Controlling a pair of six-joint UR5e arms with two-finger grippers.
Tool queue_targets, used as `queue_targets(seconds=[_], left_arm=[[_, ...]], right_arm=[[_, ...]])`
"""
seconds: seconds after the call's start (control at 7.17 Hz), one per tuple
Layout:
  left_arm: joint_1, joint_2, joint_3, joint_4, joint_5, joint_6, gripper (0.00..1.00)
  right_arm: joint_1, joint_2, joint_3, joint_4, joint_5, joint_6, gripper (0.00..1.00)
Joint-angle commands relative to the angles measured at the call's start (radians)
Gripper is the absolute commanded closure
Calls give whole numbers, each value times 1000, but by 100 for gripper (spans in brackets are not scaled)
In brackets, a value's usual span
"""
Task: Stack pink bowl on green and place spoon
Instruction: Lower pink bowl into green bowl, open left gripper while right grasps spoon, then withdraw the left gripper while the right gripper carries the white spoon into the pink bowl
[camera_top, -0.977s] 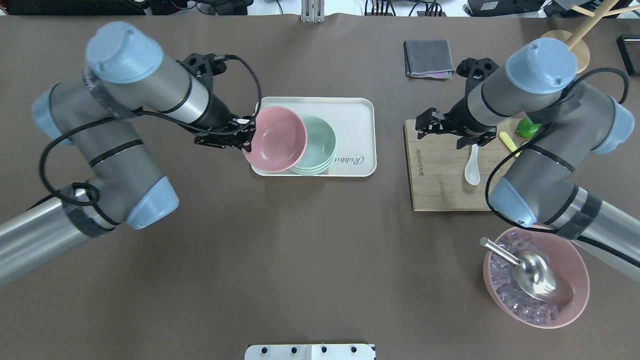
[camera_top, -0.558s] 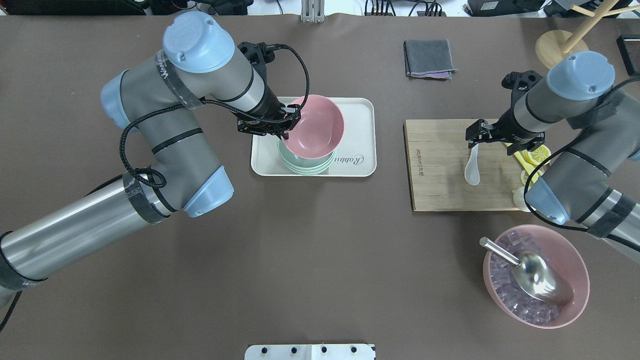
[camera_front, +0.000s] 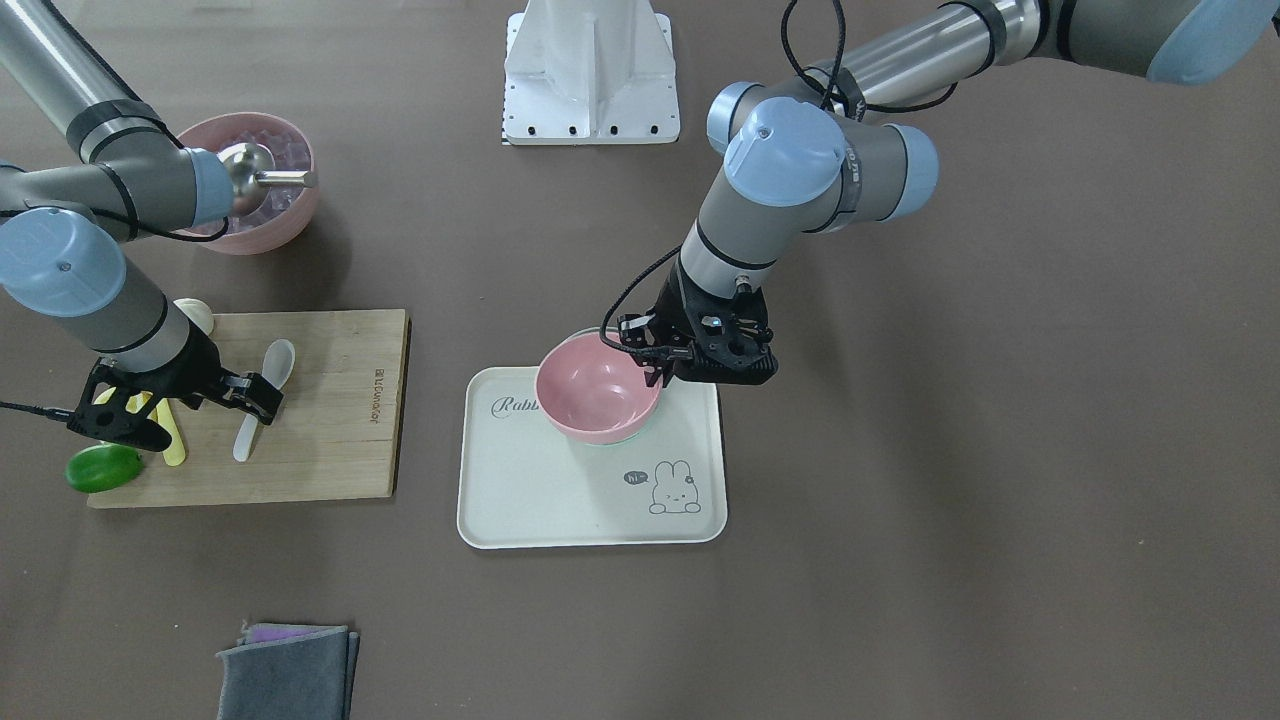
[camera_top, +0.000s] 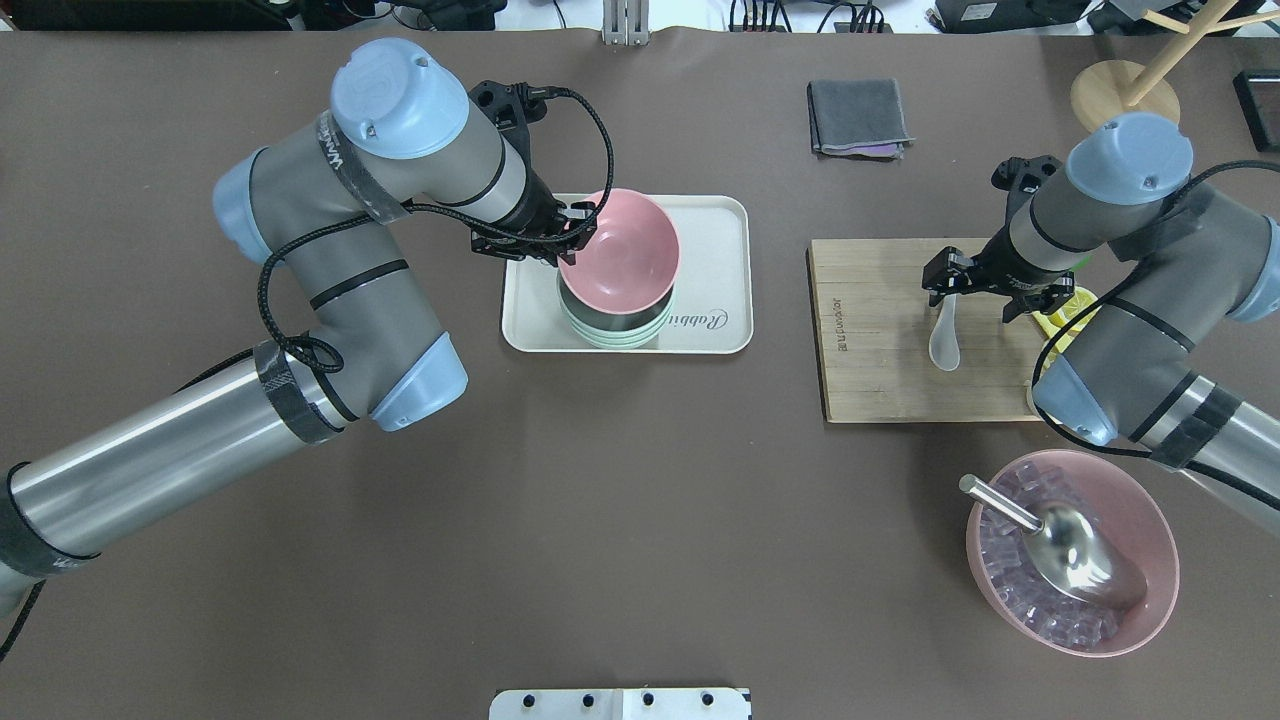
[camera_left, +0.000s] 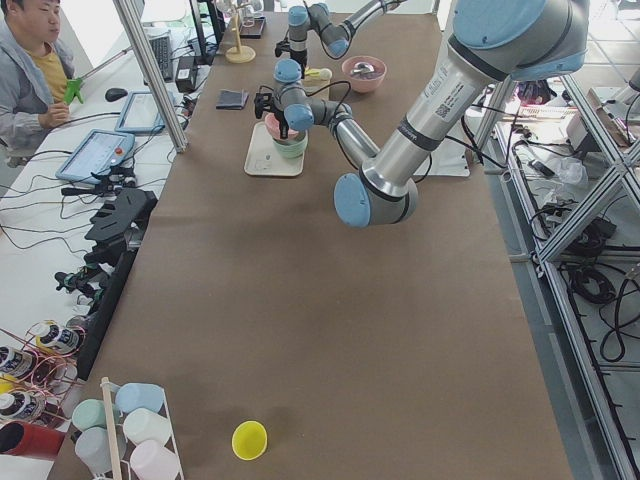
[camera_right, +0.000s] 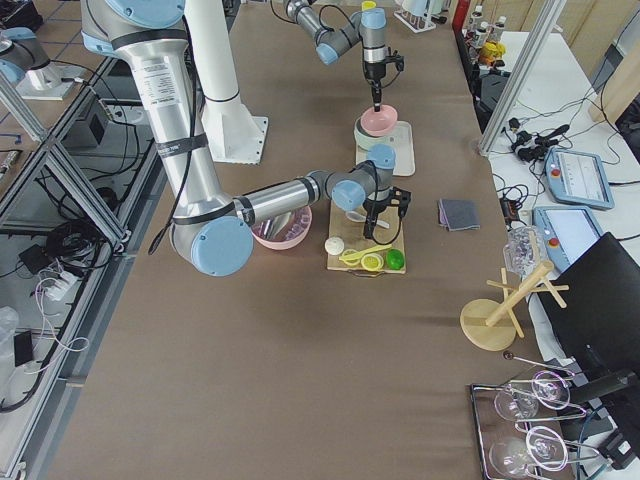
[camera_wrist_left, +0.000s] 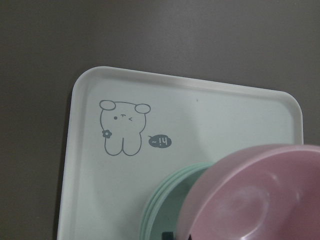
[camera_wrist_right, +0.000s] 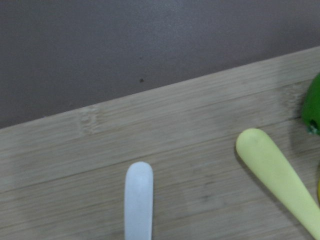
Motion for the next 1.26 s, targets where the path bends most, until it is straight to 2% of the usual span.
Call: queue_targets(seconds=[0.0, 0.28, 0.56, 0.7, 0.84, 1.12], left_arm=[[-2, 3, -11, -6, 2, -2, 2], [-2, 17, -28, -6, 2, -1, 2], [-7, 28, -63, -6, -3, -1, 2], [-25, 142, -192, -5, -24, 10, 2], [-44, 280, -324, -6, -30, 23, 2], [-108, 554, -492, -11, -72, 211, 2]], right_arm=[[0, 4, 1, -3, 51, 1, 99], [16, 21, 1, -3, 106, -1, 100], [32, 41, 1, -12, 119, -1, 100], [41, 70, 5, -15, 120, 2, 100], [38, 164, 2, -36, 123, 95, 100], [8, 411, -60, -105, 117, 322, 100]])
